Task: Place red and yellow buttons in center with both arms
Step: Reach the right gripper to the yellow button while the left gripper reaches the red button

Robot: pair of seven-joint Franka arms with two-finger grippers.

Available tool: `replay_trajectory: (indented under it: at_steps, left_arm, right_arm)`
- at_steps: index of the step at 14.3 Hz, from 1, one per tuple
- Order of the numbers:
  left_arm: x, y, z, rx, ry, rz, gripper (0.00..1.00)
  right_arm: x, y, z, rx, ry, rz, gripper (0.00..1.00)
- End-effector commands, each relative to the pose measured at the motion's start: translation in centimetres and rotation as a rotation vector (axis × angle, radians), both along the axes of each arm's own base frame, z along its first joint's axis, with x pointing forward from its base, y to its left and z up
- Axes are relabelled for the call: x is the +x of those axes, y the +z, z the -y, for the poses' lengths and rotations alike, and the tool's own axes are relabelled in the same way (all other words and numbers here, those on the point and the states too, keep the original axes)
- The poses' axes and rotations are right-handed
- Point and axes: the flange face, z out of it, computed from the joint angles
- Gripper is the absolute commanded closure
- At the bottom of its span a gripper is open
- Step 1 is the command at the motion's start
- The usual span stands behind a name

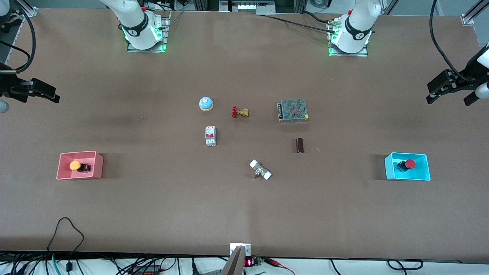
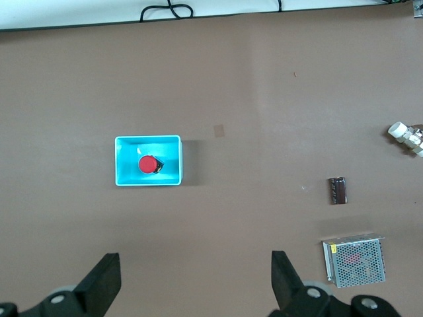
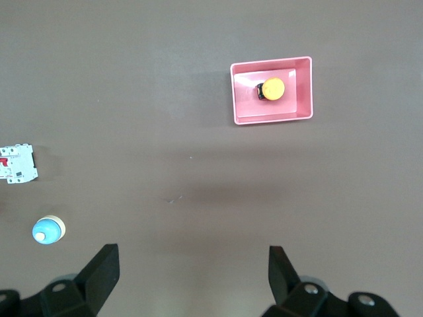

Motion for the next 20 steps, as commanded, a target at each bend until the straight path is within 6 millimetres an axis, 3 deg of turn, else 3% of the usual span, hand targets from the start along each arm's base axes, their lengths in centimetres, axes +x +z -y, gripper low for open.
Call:
replay_trajectory:
  at_steps: [1, 4, 6, 8, 11, 13, 18, 20]
  left_arm:
    - [-0.5, 0.2, 0.0, -0.015, -0.011, 0.010, 0.00]
    - [-0.3, -0.2, 0.0, -0.015, -0.011, 0.004, 0.00]
    - [0.7, -2.0, -0.2, -0.020, -0.008, -0.030, 0.00]
    - [2.4, -5.2, -0.6, -0.015, -0.020, -0.074, 0.00]
    - [4.9, -9.3, -1.7, -0.017, -0.003, -0.094, 0.00]
    - [6.4, -12.8, -4.0, -0.018, 0.028, -0.117, 0.00]
    - [8.8, -21.1, -10.8, -0.022, -0.026, -0.144, 0.00]
    - [9.2, -24.6, -12.7, -0.030, -0.037, -0.170, 0.00]
  right_arm:
    - [-1.4, 0.2, 0.0, -0.006, -0.018, -0.020, 0.00]
    - [-1.1, -0.3, 0.1, -0.010, -0.018, -0.030, 0.00]
    - [-0.3, -1.6, 0.1, -0.026, -0.015, -0.041, 0.00]
    - [1.6, -4.2, 0.7, -0.052, -0.010, -0.031, 0.00]
    - [4.9, -9.8, 3.6, -0.075, -0.015, -0.014, 0.00]
    - [6.4, -12.8, 4.9, -0.088, -0.027, -0.002, 0.00]
    - [9.9, -21.3, 5.3, -0.122, -0.016, 0.026, 0.00]
    - [10.3, -23.8, 7.5, -0.125, -0.046, 0.026, 0.00]
